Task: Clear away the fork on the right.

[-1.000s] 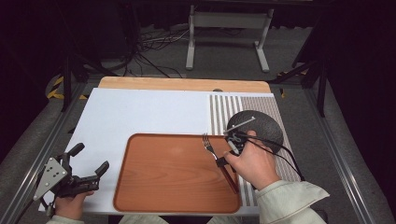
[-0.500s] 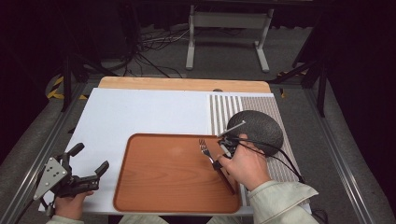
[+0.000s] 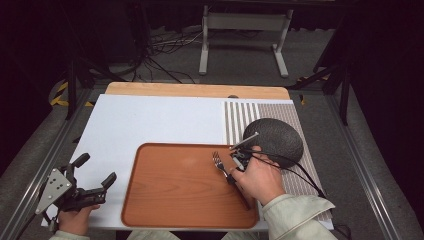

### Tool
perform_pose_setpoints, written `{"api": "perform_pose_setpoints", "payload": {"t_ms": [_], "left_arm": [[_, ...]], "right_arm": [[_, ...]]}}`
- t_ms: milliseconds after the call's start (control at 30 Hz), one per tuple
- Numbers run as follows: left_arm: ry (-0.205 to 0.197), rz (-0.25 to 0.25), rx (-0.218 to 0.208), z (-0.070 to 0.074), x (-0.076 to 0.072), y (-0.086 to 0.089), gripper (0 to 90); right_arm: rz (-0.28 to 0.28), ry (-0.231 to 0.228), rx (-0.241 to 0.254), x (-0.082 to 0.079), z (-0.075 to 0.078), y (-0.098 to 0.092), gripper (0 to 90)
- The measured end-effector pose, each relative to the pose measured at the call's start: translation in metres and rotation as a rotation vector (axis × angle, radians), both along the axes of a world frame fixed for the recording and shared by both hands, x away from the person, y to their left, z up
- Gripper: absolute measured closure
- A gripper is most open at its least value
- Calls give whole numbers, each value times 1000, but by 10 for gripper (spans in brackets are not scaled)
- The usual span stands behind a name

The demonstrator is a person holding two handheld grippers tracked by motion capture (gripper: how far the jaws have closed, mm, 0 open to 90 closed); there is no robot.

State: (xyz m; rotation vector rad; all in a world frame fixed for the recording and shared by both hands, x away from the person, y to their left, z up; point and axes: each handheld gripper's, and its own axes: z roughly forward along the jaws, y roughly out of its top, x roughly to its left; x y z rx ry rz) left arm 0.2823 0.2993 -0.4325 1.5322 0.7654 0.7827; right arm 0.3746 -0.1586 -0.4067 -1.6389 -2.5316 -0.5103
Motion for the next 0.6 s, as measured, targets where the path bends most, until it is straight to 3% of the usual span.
{"api": "perform_pose_setpoints", "payload": {"t_ms": [600], "left_arm": [[1,0,-1,0,0,0,5]], "right_arm": [[6,20,-4,0,-10,2,783]]}}
